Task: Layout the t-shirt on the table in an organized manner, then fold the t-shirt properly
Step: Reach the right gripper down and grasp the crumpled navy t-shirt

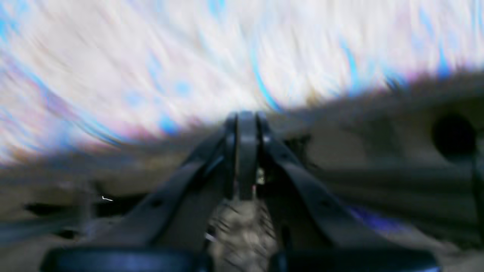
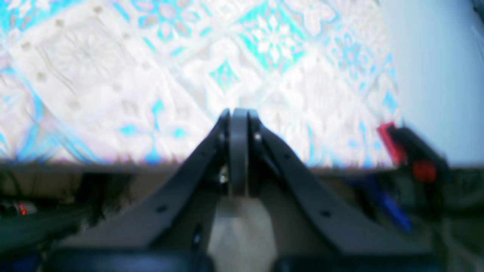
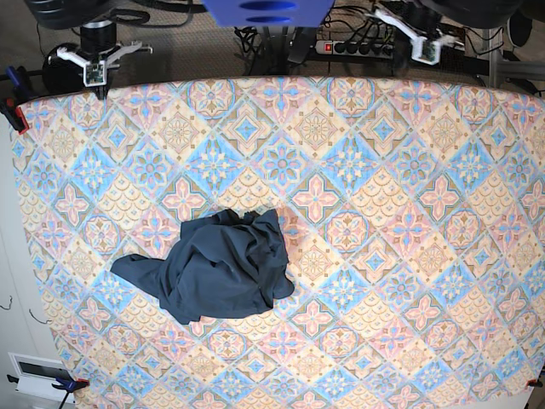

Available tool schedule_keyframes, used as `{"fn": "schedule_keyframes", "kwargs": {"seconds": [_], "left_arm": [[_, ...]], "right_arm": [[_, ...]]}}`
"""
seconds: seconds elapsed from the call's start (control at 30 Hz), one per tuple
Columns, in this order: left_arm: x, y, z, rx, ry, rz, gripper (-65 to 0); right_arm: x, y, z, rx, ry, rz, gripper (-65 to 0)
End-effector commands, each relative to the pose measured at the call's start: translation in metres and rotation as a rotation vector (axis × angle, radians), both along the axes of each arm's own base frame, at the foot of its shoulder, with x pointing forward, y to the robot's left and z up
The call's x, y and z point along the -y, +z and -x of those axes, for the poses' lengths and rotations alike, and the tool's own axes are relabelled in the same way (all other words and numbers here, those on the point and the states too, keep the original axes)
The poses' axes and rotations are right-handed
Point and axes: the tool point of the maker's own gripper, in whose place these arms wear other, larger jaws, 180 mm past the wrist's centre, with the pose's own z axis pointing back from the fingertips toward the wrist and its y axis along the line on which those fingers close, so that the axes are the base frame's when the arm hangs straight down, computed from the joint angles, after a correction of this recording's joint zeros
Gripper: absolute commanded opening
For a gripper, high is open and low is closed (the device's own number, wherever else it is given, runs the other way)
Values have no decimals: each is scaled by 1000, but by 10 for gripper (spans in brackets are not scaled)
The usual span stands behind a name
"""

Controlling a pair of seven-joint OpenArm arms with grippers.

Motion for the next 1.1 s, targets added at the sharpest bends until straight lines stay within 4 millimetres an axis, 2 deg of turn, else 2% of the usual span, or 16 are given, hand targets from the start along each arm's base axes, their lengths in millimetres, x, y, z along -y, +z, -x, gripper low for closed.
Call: {"fn": "schedule_keyframes", "kwargs": {"seconds": [0.0, 0.03, 0.1, 0.23, 0.4, 0.5, 0.63, 0.73, 0.8, 0.9, 1.07], "left_arm": [[-1, 10, -3, 25, -4, -3, -650], [-1, 16, -12, 56, -4, -4, -649], [0, 23, -33, 99, -5, -6, -648], [1, 17, -66, 63, 14, -13, -648], [6, 17, -97, 66, 66, 13, -646], [15, 19, -109, 83, 92, 47, -597], [21, 22, -118, 108, 118, 80, -473], [23, 25, -121, 117, 120, 98, -421], [31, 28, -126, 124, 125, 164, -419], [34, 30, -126, 119, 156, 265, -413], [41, 25, -126, 51, 159, 340, -412]], "right_arm": [[-7, 4, -8, 23, 43, -4, -648], [-17, 4, -18, 39, 80, -19, -648], [-49, 3, -42, 76, 180, -72, -648], [-107, 6, -85, 118, 342, -149, -648], [-163, 14, -129, 127, 453, -198, -643], [-192, 25, -152, 140, 524, -203, -643], [-219, 44, -178, 182, 603, -190, -617], [-236, 57, -195, 221, 626, -201, -528], [-239, 61, -206, 239, 628, -194, -455], [-246, 50, -215, 215, 652, -176, -374], [-263, 25, -233, 159, 694, -139, -358]]}}
